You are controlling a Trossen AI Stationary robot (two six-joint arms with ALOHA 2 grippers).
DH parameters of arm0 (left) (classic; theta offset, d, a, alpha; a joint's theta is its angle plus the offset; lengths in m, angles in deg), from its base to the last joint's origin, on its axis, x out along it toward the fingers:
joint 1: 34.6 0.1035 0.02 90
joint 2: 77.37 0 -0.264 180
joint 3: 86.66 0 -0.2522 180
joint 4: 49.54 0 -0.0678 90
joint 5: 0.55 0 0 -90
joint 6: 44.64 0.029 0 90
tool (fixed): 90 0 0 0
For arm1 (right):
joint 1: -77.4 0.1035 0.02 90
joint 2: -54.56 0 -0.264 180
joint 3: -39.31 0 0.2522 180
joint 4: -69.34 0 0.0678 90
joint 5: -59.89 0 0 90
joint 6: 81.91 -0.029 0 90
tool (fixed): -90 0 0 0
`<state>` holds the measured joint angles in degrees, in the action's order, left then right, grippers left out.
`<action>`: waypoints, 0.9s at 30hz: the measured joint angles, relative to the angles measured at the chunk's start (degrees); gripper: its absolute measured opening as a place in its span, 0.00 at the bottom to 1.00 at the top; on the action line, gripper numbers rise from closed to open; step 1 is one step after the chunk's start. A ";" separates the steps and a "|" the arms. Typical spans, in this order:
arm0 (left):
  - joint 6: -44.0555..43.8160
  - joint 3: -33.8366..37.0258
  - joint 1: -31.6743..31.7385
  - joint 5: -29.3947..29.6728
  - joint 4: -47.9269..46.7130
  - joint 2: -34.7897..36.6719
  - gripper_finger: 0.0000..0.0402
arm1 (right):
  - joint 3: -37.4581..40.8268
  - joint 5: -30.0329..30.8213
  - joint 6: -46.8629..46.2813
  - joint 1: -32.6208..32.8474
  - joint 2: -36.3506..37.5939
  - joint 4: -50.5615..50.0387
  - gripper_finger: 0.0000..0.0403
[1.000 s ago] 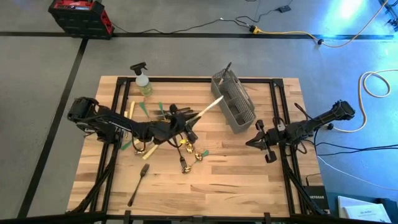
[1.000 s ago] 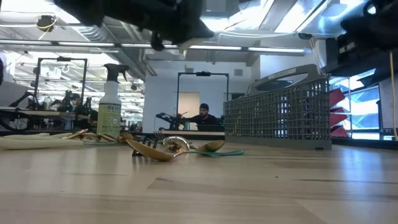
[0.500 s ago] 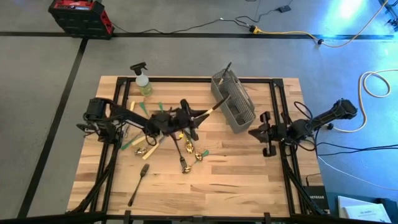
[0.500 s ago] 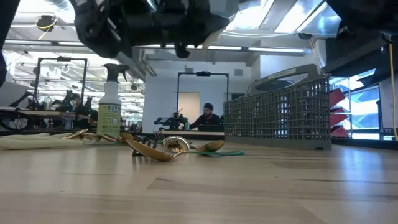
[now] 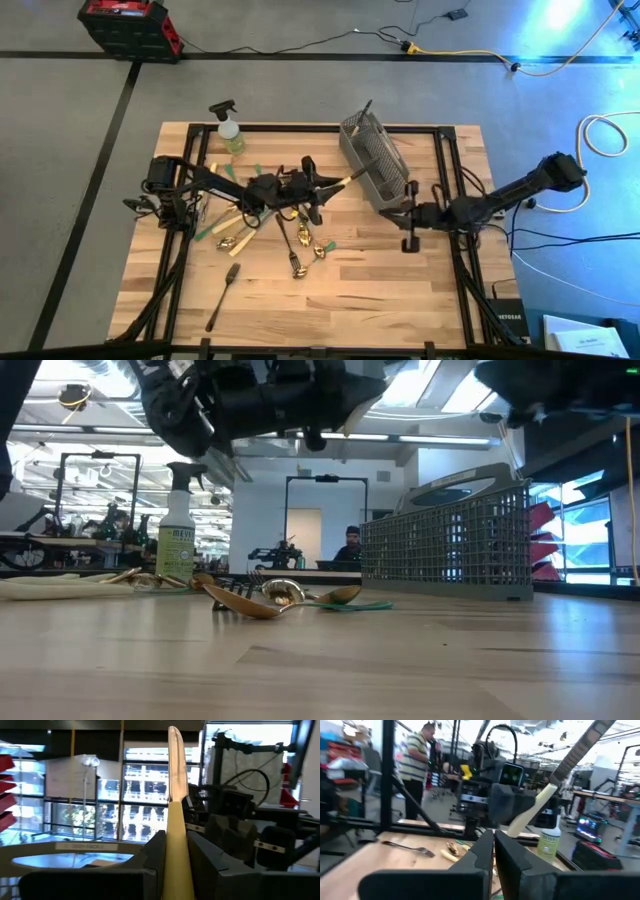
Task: Sort silverware
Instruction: Put the yellow table knife into the silverware basket
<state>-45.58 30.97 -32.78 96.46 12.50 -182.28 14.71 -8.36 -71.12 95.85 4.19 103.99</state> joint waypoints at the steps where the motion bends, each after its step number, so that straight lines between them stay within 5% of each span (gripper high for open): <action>1: 0.01 0.00 -0.10 -0.59 -0.07 0.00 0.12 | -1.12 -0.52 -0.01 -1.31 -1.62 0.38 0.00; 7: 1.81 -0.01 -1.65 -1.12 -0.17 0.00 0.12 | -6.98 -7.78 -1.48 -6.86 -8.99 1.91 0.00; 17: 2.90 -0.01 -2.31 -1.33 -0.14 0.00 0.12 | -16.07 -10.41 -2.42 -9.50 -20.94 1.82 0.00; 27: 3.18 -0.01 -2.33 -1.98 -0.10 0.00 0.12 | -17.31 -11.99 -1.95 -9.46 -20.11 -7.14 0.00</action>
<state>-42.40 30.96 -35.11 94.49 12.40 -182.28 -2.59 -20.34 -73.07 86.39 -15.92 96.85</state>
